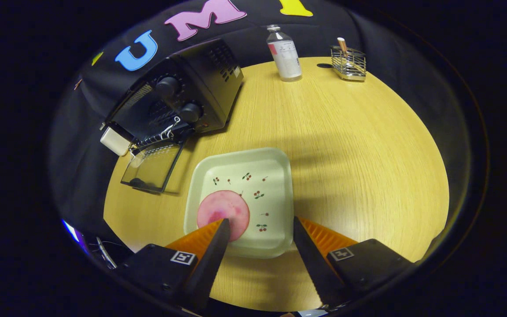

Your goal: Open the toaster oven, put the food inside, and close the toaster oven door.

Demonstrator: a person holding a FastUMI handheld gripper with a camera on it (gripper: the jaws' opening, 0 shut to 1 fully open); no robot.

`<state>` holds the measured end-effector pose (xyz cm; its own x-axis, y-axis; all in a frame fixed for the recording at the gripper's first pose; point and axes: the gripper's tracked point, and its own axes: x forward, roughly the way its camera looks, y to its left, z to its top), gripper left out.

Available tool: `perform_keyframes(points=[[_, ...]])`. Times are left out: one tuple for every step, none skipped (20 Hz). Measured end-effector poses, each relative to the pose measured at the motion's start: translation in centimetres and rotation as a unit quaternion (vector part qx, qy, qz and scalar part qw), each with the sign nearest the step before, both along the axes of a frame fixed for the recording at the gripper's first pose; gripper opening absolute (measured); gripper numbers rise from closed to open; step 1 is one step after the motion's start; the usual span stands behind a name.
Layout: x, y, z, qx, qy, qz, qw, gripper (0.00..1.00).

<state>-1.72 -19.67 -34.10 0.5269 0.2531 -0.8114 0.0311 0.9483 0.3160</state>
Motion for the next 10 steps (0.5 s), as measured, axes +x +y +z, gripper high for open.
perform_keyframes(points=[[0.0, -0.5, 0.2, -0.013, -0.002, -0.005, 1.000, 0.88], [0.1, -0.5, -0.2, -0.018, 0.003, -0.011, 1.000, 0.72], [0.2, -0.8, -0.4, -0.030, 0.005, -0.017, 0.999, 0.68], [0.2, -1.0, -0.5, -0.040, 0.009, -0.023, 0.999, 0.62], [0.1, -1.4, -0.6, -0.051, 0.012, -0.029, 0.998, 0.57], [0.1, -1.7, -0.8, -0.062, 0.014, -0.035, 0.997, 0.48], [0.2, -1.8, -0.8, -0.067, 0.015, -0.041, 0.997, 0.42], [0.2, -1.8, -0.8, -0.070, 0.016, -0.044, 0.996, 0.39], [-0.1, -2.3, -0.6, -0.075, 0.018, -0.057, 0.995, 0.35], [0.2, -2.6, -0.7, -0.067, 0.018, -0.082, 0.994, 0.30]])
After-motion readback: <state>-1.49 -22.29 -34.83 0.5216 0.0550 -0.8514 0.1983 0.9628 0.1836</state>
